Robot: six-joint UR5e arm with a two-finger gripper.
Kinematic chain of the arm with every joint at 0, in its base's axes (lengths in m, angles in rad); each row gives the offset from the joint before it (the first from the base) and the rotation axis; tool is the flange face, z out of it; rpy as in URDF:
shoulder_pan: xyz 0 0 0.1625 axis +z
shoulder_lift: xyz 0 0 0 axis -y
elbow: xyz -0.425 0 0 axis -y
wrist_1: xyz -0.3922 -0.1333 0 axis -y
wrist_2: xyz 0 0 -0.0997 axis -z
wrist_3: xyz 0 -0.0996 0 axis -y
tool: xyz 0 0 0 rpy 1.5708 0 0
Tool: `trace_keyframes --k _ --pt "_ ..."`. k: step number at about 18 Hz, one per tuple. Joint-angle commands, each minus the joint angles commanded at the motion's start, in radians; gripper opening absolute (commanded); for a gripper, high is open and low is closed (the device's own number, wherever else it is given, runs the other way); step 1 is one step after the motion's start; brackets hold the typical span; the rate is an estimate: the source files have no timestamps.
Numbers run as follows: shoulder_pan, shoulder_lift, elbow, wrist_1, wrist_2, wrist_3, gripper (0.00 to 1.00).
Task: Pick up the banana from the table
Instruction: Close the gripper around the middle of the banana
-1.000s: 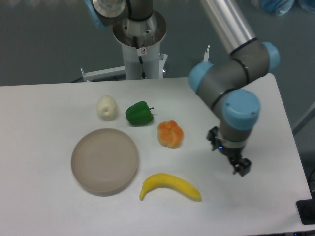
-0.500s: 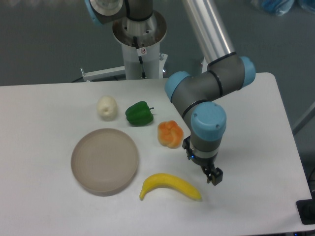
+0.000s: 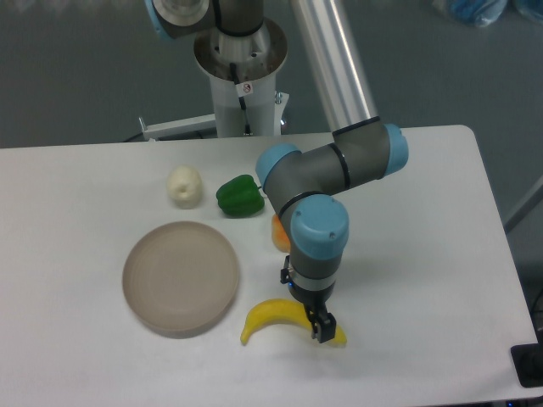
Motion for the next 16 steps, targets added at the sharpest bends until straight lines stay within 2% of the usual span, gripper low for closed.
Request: trace_keyframes --k 7,9,11,16 --pt "-0.014 -0.025 -0.005 -0.002 0.002 -0.002 0.99" --pt "-0.014 -0.026 -0.005 -0.003 0.002 -0.002 0.86" --pt "-0.014 -0.028 -0.006 -0.008 0.002 -0.008 0.68" --pt "-0.012 -0.025 0.004 -0.011 0.005 -0.02 0.42"
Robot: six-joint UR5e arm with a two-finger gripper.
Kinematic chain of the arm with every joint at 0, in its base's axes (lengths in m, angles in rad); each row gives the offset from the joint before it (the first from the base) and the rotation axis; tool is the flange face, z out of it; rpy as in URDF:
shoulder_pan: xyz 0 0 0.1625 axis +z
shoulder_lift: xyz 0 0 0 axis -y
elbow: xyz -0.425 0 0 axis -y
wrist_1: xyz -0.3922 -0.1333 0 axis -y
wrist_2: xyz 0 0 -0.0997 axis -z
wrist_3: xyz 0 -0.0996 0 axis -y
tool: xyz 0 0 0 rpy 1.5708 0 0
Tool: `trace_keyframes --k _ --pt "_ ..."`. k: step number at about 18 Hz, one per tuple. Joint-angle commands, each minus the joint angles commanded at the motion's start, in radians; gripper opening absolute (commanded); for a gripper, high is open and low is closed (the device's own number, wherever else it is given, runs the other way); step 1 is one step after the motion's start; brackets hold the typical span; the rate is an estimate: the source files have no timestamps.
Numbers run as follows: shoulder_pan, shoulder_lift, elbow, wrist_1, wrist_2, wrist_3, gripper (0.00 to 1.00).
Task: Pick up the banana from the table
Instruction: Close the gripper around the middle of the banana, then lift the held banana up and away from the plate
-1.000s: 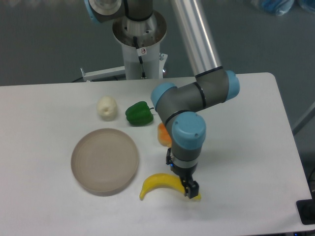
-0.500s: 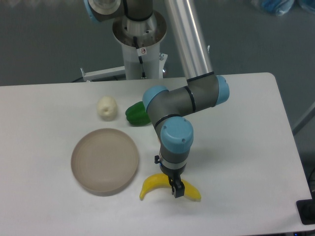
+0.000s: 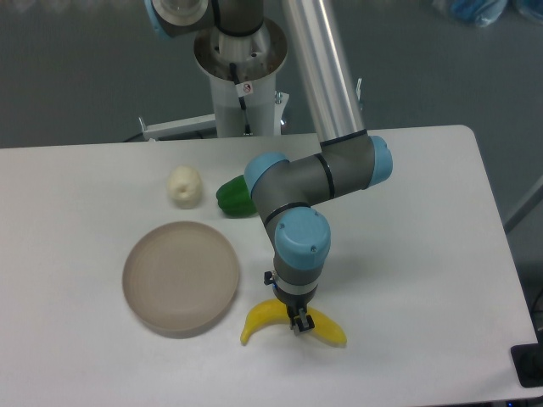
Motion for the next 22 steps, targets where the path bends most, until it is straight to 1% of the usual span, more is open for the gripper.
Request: trace_keyframes --k 1,3,5,7,9,10,11,13,15,16,18,20,22 --pt "0.0 0.005 0.005 -0.003 0.0 0.0 0.38" --pt "0.006 0.011 0.008 -0.005 -0.002 -0.008 0.34" --pt "0.018 0.018 0.012 -0.009 0.0 -0.011 0.34" --pt "0.037 0.038 0.015 -0.012 -0.002 -0.011 0.34" --pt "0.058 0.06 0.021 -0.04 -0.002 -0.011 0.34" --pt "0.072 0.069 0.034 -0.072 -0.002 -0.009 0.35" --pt "0.086 0.08 0.063 -0.119 0.0 -0.015 0.36" --pt "0.101 0.078 0.118 -0.162 0.0 -0.058 0.36" --pt "0.15 0.072 0.169 -0.216 0.005 -0.09 0.35" --pt "0.188 0.075 0.193 -0.248 0.006 -0.092 0.35" --pt "0.228 0.08 0.225 -0.27 0.006 -0.091 0.34" --pt "0.259 0.074 0.282 -0.29 0.021 -0.089 0.34" --pt "0.279 0.063 0.311 -0.293 0.028 -0.089 0.33"
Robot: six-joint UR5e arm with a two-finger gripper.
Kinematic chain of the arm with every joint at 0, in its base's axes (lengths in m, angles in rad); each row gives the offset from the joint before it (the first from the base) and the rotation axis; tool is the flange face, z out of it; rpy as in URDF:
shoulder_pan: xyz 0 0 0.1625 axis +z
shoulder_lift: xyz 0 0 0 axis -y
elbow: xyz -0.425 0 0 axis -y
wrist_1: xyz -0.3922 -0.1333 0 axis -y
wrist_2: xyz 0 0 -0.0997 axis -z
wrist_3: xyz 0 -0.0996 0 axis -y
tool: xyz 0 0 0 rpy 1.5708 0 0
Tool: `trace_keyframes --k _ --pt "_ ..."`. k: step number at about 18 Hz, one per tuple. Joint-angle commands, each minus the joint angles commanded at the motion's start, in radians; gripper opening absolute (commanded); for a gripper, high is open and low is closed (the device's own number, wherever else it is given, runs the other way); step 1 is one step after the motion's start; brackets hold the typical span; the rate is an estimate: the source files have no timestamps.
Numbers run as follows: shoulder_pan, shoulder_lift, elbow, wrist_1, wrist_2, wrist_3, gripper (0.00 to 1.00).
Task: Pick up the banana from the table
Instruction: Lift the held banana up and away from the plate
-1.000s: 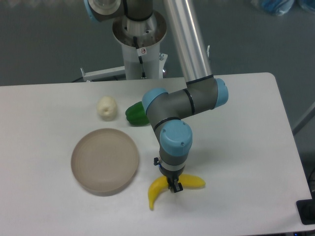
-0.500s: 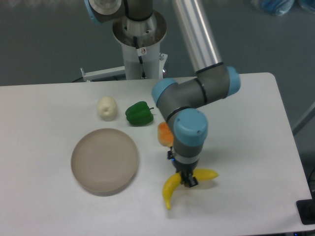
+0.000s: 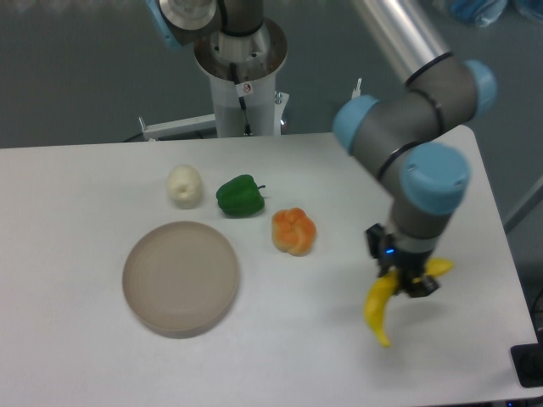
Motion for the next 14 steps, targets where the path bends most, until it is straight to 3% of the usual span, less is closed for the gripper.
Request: trace_keyframes --k 5,14 --pt "0.035 -0.028 -0.001 0.005 -0.009 0.0 0.3" --pt "0.037 -0.026 -0.012 0.003 -0.009 -0.002 0.3"
